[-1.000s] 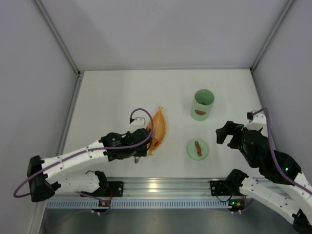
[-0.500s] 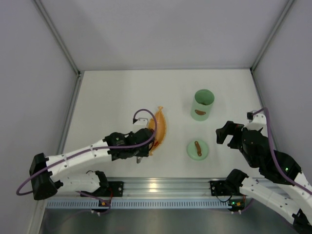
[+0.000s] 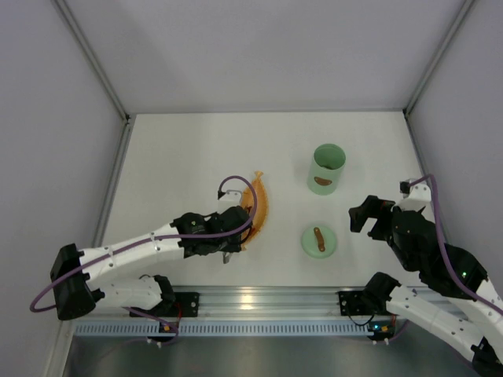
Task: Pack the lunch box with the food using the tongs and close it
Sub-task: Pick up the fake food from the plate, then place the fake food in the packing box.
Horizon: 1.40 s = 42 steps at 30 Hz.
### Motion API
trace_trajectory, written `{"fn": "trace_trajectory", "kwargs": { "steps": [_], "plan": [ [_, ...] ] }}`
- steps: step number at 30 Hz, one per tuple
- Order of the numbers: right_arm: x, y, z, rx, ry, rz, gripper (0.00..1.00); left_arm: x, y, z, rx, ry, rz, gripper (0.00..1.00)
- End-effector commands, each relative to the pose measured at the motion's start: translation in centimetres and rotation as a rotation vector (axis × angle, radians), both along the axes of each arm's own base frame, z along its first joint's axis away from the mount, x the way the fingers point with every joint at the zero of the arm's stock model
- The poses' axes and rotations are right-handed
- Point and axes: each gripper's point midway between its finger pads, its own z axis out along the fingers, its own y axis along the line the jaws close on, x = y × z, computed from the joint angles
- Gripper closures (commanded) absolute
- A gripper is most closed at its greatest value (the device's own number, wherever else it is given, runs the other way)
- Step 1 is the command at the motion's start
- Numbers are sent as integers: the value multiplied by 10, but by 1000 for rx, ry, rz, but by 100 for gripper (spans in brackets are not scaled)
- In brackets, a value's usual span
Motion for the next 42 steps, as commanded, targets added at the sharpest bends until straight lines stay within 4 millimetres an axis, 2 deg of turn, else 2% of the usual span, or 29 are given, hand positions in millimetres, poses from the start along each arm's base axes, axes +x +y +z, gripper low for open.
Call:
{"fn": "trace_trajectory", "kwargs": {
  "steps": [1, 11, 18, 22, 25, 26, 28, 29, 30, 32, 33, 35, 36, 37, 38, 39, 40, 42],
  "plan": [
    [0, -1, 10, 22, -33, -4, 1, 7, -9, 11, -37, -35, -5, 74],
    [0, -2, 12, 26, -36, -6, 0, 17, -15, 37, -51, -84, -12, 79],
    [1, -1, 15, 28, -38, -6, 1, 29, -32, 61, -68, -125, -31, 79],
    [1, -1, 17, 32, -43, -6, 0, 38, -49, 77, -95, -156, -52, 79],
    [1, -1, 18, 30, -43, -5, 1, 50, -69, 98, -124, -194, -74, 79],
    [1, -1, 19, 31, -44, -5, 0, 56, -79, 116, -158, -223, -75, 79],
    [2, -1, 19, 28, -43, -9, 1, 64, -92, 122, -151, -242, -97, 78],
    [2, -1, 18, 24, -40, -9, 0, 69, -101, 140, -184, -267, -99, 78],
    [2, -2, 20, 25, -43, -12, 0, 75, -111, 139, -180, -270, -107, 78],
    [1, -3, 20, 25, -43, -14, 0, 82, -125, 151, -200, -295, -124, 78],
    [0, -4, 22, 26, -47, -16, 1, 88, -139, 162, -229, -314, -131, 78],
    [-1, -6, 22, 26, -46, -20, 0, 95, -151, 169, -246, -334, -143, 77],
    [-2, -8, 24, 28, -50, -23, 0, 100, -161, 163, -237, -331, -150, 77],
    [-2, -9, 25, 29, -52, -25, 1, 103, -172, 175, -274, -349, -159, 77],
    [-3, -10, 24, 25, -49, -25, 1, 106, -178, 177, -279, -357, -171, 78],
    [-4, -12, 27, 31, -56, -28, 1, 110, -187, 171, -273, -353, -180, 78],
    [-5, -13, 27, 28, -55, -31, 0, 113, -197, 180, -308, -374, -186, 78],
    [-6, -15, 28, 30, -57, -32, 1, 118, -209, 177, -316, -386, -207, 77]
  ]
}}
